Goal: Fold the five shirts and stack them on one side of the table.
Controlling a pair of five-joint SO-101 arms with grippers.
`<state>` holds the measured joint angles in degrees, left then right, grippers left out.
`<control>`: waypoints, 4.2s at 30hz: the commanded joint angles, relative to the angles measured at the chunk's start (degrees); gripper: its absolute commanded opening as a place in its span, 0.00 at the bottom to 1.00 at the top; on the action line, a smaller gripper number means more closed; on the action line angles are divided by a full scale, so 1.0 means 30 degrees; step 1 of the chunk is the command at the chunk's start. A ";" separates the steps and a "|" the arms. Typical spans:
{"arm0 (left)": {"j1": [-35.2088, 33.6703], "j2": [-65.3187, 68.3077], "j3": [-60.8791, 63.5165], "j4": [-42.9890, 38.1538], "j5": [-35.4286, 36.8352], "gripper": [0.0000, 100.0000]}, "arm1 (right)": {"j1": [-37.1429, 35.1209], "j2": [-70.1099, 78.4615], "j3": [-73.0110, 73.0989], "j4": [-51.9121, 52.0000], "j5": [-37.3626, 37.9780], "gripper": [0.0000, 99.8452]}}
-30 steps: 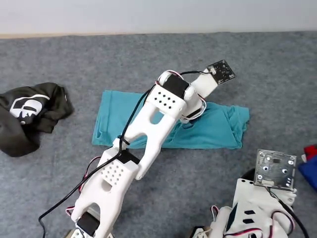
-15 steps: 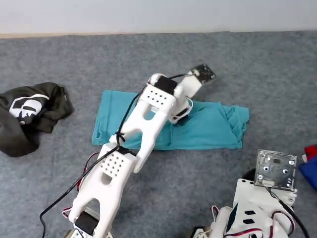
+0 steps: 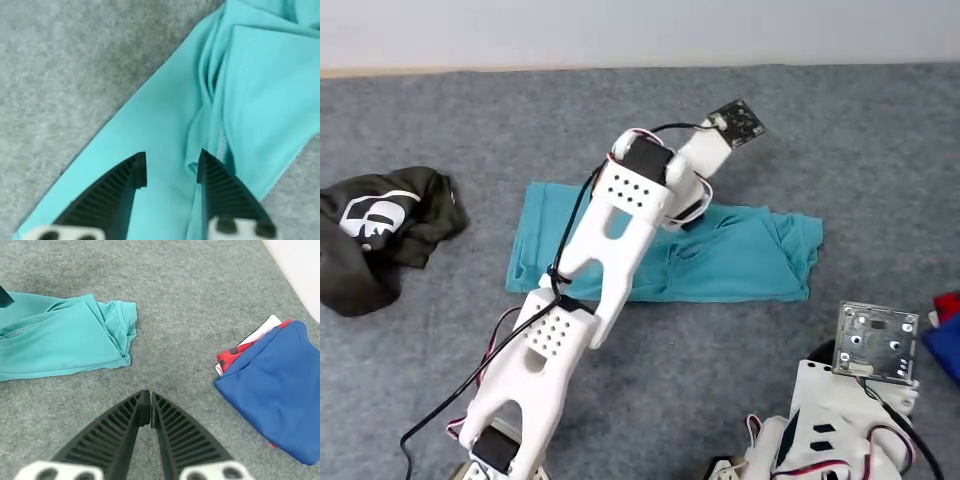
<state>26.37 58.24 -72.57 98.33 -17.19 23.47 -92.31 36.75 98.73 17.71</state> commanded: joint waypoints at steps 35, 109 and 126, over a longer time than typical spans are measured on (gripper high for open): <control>-0.1055 0.2696 -0.0601 0.0147 0.0381 0.13 | 0.0161 -0.0015 -0.0264 -0.0044 -0.0234 0.01; -1.0813 -0.7736 0.9597 0.0762 0.3311 0.23 | 0.0132 -0.0015 -0.0264 -0.0073 -0.0234 0.01; -1.1634 -0.5099 1.0593 -0.0264 0.2725 0.24 | 0.0161 -0.0015 -0.0264 0.0044 -0.0234 0.01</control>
<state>-8.09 43.03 -40.40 98.42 -8.48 23.47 -92.31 36.75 98.73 17.71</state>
